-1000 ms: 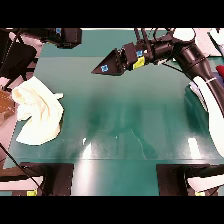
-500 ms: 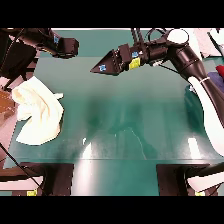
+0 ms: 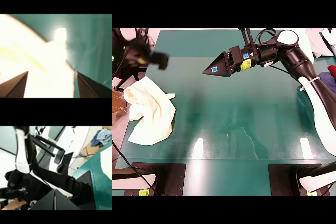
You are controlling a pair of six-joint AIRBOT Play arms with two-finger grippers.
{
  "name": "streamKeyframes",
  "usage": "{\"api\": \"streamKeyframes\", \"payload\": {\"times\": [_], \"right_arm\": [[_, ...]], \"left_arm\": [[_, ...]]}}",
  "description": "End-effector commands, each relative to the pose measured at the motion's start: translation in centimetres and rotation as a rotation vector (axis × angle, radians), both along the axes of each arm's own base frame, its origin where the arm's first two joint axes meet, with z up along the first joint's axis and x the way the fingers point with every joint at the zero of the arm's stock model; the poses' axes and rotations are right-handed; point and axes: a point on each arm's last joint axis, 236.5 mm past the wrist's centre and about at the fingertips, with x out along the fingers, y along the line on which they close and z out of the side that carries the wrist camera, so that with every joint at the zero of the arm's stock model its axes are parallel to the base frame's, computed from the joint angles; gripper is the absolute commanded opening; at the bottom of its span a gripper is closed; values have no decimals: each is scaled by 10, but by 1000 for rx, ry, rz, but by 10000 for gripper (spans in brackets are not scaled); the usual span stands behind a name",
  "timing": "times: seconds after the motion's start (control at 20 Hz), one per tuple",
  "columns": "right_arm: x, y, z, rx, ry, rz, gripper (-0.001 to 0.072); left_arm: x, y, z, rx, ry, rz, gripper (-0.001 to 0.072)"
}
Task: Fold the shirts.
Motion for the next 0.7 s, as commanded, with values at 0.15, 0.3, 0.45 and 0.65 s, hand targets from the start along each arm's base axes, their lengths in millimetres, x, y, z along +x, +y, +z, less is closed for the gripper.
{"api": "streamKeyframes", "payload": {"times": [0.15,0.3,0.45,0.65], "right_arm": [[-8,-3,-2,3,-31,39,30],[-9,-3,-2,3,-31,45,30],[-11,-4,-2,2,-30,53,30],[-12,-4,-2,1,-29,59,30]], "left_arm": [[-70,85,-121,-117,329,313,720],[-60,92,-134,-126,278,328,720],[-52,97,-147,-117,239,345,720],[-23,66,-170,-259,163,287,35]]}}
